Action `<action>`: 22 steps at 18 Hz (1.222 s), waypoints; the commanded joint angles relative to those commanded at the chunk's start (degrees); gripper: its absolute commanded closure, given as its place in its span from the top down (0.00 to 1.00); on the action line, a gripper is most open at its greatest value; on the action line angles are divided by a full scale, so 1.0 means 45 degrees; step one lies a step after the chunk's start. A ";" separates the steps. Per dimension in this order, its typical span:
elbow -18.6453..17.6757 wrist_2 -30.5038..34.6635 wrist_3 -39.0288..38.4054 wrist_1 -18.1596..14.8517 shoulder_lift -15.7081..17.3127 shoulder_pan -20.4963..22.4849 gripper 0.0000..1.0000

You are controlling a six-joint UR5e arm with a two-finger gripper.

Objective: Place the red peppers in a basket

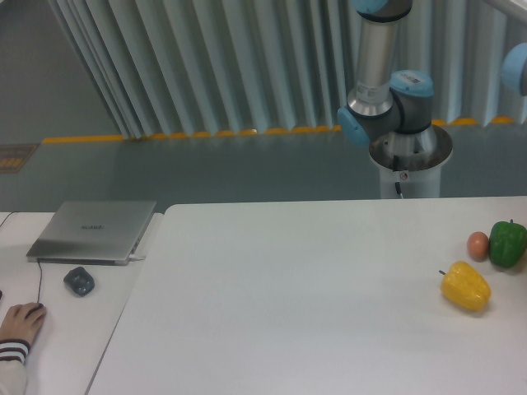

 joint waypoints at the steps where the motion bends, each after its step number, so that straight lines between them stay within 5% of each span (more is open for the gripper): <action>1: 0.0000 0.0079 -0.0058 0.0000 -0.0020 -0.0176 1.00; 9: -0.0059 -0.0076 -0.0059 0.0137 -0.0664 -0.0783 1.00; 22: -0.0078 -0.0350 -0.0059 0.0137 -0.0664 -0.0745 1.00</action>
